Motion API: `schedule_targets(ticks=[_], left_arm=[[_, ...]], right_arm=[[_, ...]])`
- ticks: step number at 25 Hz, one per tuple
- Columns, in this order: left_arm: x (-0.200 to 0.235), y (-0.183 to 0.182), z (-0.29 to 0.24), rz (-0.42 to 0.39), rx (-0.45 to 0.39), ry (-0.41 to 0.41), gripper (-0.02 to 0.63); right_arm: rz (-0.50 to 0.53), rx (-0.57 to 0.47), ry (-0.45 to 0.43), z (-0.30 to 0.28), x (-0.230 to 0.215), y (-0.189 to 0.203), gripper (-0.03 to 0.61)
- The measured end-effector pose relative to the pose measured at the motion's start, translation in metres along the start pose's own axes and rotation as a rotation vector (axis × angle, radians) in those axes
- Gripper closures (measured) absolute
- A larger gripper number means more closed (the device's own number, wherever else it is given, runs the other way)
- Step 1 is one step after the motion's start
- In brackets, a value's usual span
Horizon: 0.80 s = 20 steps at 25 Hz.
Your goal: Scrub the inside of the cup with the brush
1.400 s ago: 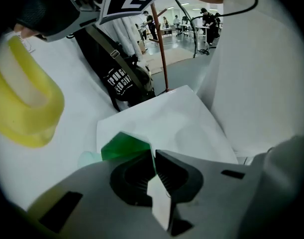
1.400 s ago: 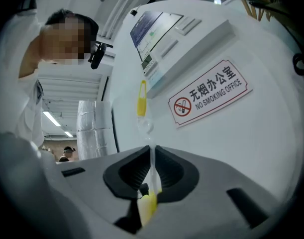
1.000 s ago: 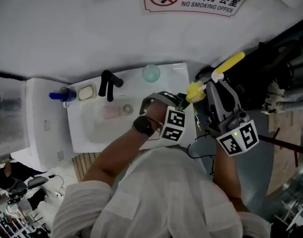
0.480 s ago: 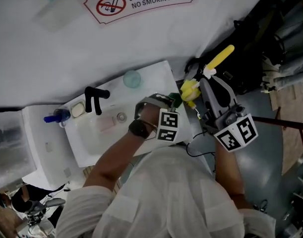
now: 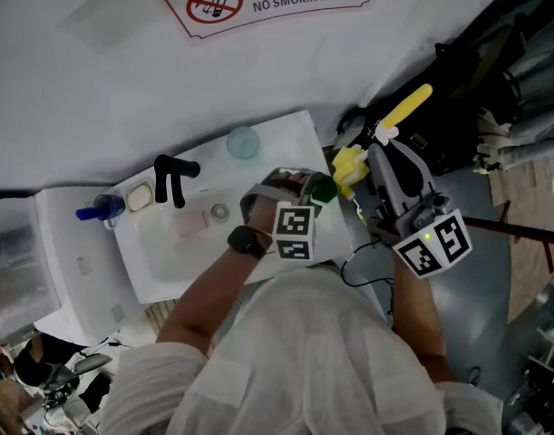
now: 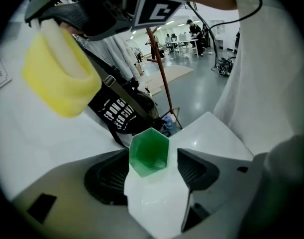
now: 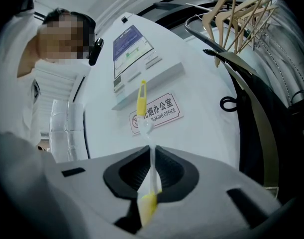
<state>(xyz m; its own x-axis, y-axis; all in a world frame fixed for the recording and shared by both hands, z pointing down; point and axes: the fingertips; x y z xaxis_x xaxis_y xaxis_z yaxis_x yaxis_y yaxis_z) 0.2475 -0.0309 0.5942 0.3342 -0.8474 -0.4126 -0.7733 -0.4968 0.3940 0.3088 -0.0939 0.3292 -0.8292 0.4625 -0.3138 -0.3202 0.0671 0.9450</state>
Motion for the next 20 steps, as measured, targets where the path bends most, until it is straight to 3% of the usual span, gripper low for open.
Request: schedule_targets(ticks=[2, 6, 8, 12, 20], left_arm=[[0.001, -0.004, 0.005, 0.074, -0.062, -0.014, 0.297], [0.018, -0.008, 0.015, 0.307, -0.227, -0.06, 0.262], [0.021, -0.008, 0.011, 0.36, -0.286, -0.046, 0.249], [0.013, -0.011, -0.004, 0.377, -0.372, 0.035, 0.236], [-0.001, -0.018, -0.016, 0.301, -0.457, 0.18, 0.236]], right_arm=[[0.003, 0.002, -0.001, 0.0, 0.001, 0.0, 0.546], [0.013, 0.01, -0.002, 0.001, 0.003, -0.002, 0.546], [0.016, 0.018, 0.001, 0.002, 0.003, -0.001, 0.546], [0.025, 0.039, 0.01, 0.007, 0.003, 0.0, 0.546], [0.035, 0.056, 0.03, 0.015, 0.0, 0.001, 0.546]])
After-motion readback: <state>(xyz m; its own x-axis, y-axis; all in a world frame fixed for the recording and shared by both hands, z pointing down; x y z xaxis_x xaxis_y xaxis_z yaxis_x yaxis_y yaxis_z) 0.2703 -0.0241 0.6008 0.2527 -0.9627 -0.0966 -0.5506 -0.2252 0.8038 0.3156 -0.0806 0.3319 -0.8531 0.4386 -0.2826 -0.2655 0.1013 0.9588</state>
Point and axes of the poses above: the fingertips, and each gripper's own axes: z backward along the fingers, x to its left, y out of its underside, and after that the axes turned 5 degrees about -y, right-handed
